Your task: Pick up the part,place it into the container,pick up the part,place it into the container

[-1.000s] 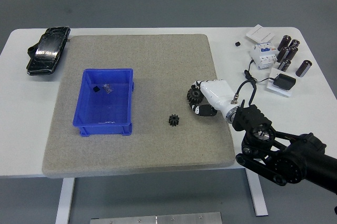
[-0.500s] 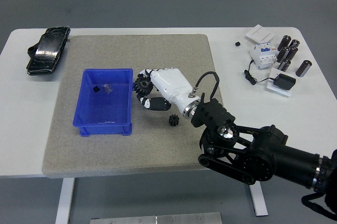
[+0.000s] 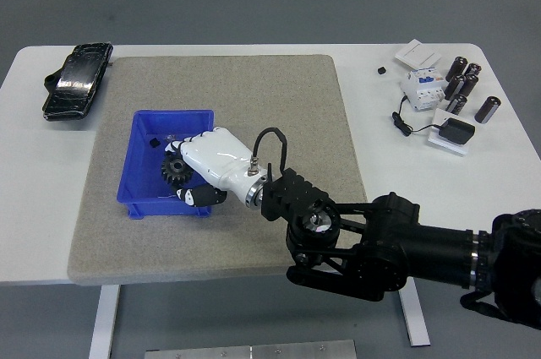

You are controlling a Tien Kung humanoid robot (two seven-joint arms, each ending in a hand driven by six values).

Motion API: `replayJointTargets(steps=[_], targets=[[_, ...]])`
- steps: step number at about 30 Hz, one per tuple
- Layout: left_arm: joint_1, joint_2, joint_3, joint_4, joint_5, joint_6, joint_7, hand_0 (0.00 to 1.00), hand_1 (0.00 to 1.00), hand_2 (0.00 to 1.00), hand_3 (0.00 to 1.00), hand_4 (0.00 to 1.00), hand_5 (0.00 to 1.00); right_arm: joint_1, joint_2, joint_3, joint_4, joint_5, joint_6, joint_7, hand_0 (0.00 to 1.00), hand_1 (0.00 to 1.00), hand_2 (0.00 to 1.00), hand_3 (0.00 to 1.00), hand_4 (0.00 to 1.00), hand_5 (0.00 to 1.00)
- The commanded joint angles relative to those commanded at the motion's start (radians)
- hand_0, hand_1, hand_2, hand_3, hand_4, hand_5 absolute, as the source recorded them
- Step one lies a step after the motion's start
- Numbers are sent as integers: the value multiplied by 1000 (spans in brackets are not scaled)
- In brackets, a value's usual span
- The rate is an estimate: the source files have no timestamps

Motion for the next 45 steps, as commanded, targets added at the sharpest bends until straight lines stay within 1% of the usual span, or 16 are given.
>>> replayJointTargets(steps=[2,3,8,9,20,21,23,26,27,30,32,33,38,39,44,45], targets=[[-1,0,0,0,1,0,0,681,635,611,587,696,271,1,0,-5,-17,4,-1,-1,650,710,705,674,587,390],[-2,0,-1,0,2,0,0,681,635,611,587,696,270,0,0,-6,-22,5,-2,-1,836,846,824,714,596,379],[-3,1,0,0,2,-1,0,681,635,611,587,696,270,-3,0,-2,-38,10,-12,-1,836,846,824,714,596,379],[-3,0,0,0,2,-1,0,681,635,611,587,696,271,-4,0,-1,-38,10,-14,-1,901,909,889,774,632,387],[-4,-1,2,0,5,0,-1,681,635,607,582,671,275,-12,0,8,-22,54,-65,14,905,912,891,781,651,387],[-4,-1,2,0,5,0,-1,681,634,601,579,619,250,-13,0,10,-21,55,-68,15,896,908,888,785,650,380],[-3,-1,1,0,7,0,0,681,634,601,579,619,250,-16,0,17,-19,57,-74,17,896,908,888,785,650,380],[-3,0,-2,0,10,0,1,681,634,601,579,619,250,-24,0,40,-10,65,-84,23,896,908,888,785,650,380],[-3,0,-2,0,10,0,1,681,634,603,578,649,264,-28,0,54,-2,67,-86,24,887,898,874,781,652,387],[-2,-2,0,0,7,-1,0,681,634,603,578,649,264,-46,-6,110,38,66,-86,22,887,898,874,781,652,387],[-2,-2,0,1,5,-1,-1,681,634,603,578,649,264,-63,-34,152,76,57,-71,10,887,898,874,781,652,387],[-1,-3,1,1,4,-1,-2,681,635,604,580,662,266,-71,-50,171,94,51,-63,4,775,807,822,761,657,393],[3,-7,7,1,-8,1,-5,681,635,604,580,662,266,-150,-172,266,210,-3,-3,-50,775,807,822,761,657,393],[4,-8,7,1,-10,1,-6,680,634,605,581,661,268,-167,-196,272,232,-12,2,-57,668,737,800,761,680,402],[7,-9,6,1,-12,2,-6,680,634,605,581,661,268,-265,-324,260,345,-64,21,-89,668,737,800,761,680,402],[6,-9,6,1,-12,2,-6,680,634,602,579,616,249,-285,-346,253,362,-71,20,-90,573,709,796,764,689,410]])
